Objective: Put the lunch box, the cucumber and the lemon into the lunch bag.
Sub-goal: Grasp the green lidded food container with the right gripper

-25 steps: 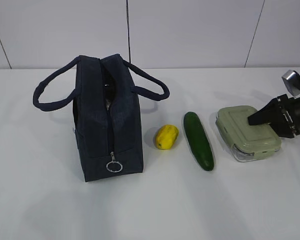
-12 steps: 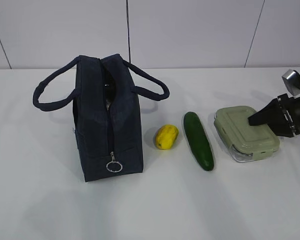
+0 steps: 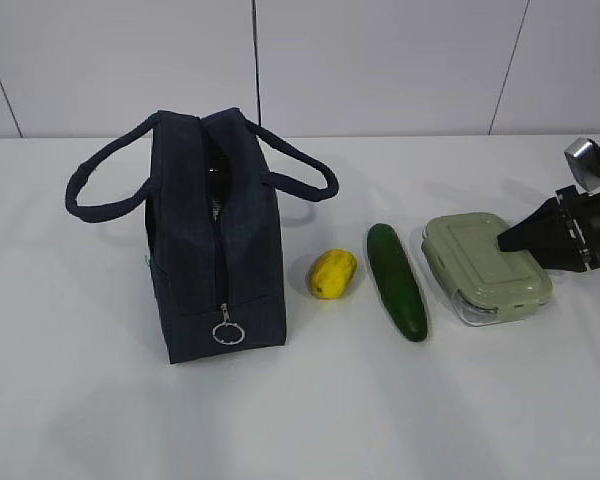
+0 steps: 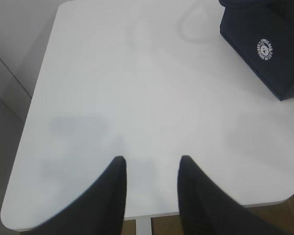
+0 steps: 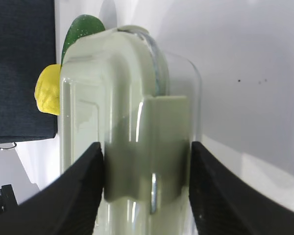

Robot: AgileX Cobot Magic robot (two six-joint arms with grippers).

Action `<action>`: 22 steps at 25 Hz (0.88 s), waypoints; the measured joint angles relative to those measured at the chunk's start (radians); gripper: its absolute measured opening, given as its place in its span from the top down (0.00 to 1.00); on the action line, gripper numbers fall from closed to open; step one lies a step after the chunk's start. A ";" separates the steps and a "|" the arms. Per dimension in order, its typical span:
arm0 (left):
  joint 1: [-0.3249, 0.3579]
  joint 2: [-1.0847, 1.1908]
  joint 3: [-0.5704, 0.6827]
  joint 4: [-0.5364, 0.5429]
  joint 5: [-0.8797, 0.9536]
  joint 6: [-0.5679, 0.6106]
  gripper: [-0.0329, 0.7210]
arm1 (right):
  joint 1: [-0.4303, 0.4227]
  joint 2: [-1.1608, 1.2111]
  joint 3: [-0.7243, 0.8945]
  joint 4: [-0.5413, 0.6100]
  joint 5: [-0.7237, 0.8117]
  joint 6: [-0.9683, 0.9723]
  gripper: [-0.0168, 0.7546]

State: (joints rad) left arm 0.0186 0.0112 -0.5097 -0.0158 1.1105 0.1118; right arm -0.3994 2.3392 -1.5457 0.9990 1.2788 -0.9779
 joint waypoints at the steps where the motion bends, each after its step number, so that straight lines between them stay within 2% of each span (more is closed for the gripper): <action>1: 0.000 0.000 0.000 0.000 0.000 0.000 0.64 | 0.000 0.000 0.000 0.000 0.000 0.000 0.46; 10: 0.000 0.036 -0.012 -0.023 -0.003 0.000 0.64 | 0.000 0.000 0.000 0.002 0.002 0.000 0.47; 13: 0.000 0.129 -0.044 -0.083 -0.016 0.000 0.65 | 0.000 0.000 0.000 0.002 0.002 0.000 0.47; 22: 0.000 0.513 -0.128 -0.363 -0.160 0.000 0.67 | 0.000 0.000 0.000 0.002 0.002 0.000 0.47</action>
State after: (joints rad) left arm 0.0186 0.5240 -0.6373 -0.3784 0.9509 0.1118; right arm -0.3994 2.3392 -1.5457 1.0009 1.2806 -0.9779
